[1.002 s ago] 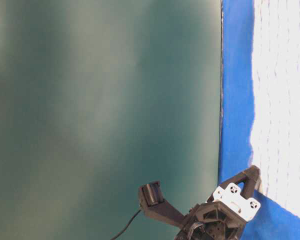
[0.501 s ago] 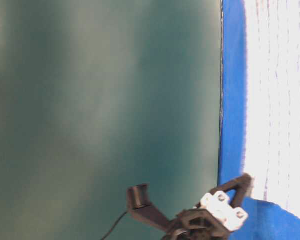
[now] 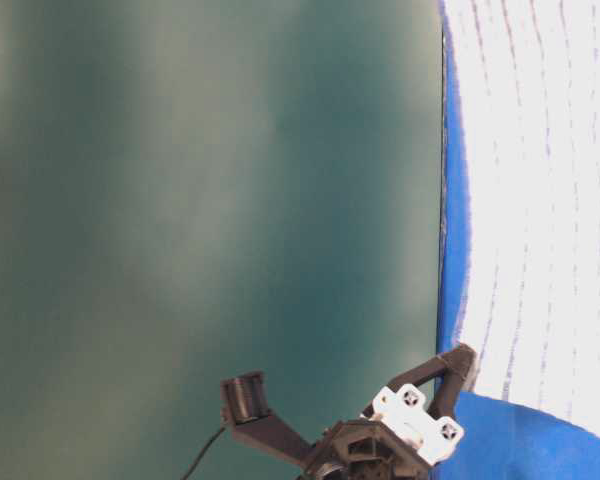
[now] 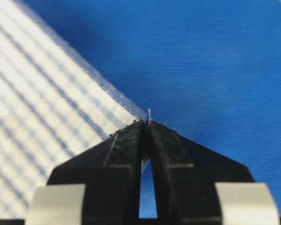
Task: Fold the blue towel.
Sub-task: 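Pull both held corners toward the bottom edge, folding the towel in half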
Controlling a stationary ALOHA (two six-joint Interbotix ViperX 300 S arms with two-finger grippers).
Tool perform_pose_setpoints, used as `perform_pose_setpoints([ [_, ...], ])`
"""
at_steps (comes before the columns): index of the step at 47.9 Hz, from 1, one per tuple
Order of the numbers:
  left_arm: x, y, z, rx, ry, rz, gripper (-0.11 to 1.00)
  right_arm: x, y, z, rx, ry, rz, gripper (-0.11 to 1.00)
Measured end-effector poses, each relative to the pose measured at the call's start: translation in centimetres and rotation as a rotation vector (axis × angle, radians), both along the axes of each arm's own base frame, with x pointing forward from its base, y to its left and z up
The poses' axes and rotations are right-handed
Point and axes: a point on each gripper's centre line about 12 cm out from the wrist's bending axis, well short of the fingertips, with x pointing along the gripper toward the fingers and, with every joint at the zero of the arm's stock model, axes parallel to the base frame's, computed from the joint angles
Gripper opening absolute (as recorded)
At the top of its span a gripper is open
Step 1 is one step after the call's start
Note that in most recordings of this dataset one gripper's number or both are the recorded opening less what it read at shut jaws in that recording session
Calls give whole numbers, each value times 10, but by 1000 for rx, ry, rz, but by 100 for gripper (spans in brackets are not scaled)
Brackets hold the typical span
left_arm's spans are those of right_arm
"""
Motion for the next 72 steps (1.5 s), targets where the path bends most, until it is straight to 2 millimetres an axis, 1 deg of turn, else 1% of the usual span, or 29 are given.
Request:
perform_pose_setpoints([
  [6,3,-14,11,2,-6,-41,1,5,16,4,25,2,48,5],
  [11,6,-31,20,-2,-9,-84,1,8,31,11,44,-8,90,5],
  [23,0,-70,27,-14,23,-188,1,5,77,28,111,-29,203,5],
  [31,-2,-100,31,-15,18,-271,1,0,102,36,146,-38,280,5],
  [36,-2,-120,32,-32,16,-318,1,-1,115,36,173,-27,325,5],
  [47,-2,-152,31,-95,10,-361,1,2,139,32,225,-4,406,5],
  [53,-4,-162,31,-112,10,-377,1,3,148,28,241,18,438,5],
  [58,-4,-166,30,-115,12,-389,1,4,149,22,251,48,436,5],
  [65,-4,-167,30,-116,11,-389,1,7,152,11,264,97,441,5],
  [72,-6,-167,26,-123,23,-385,1,9,156,6,266,115,462,5],
])
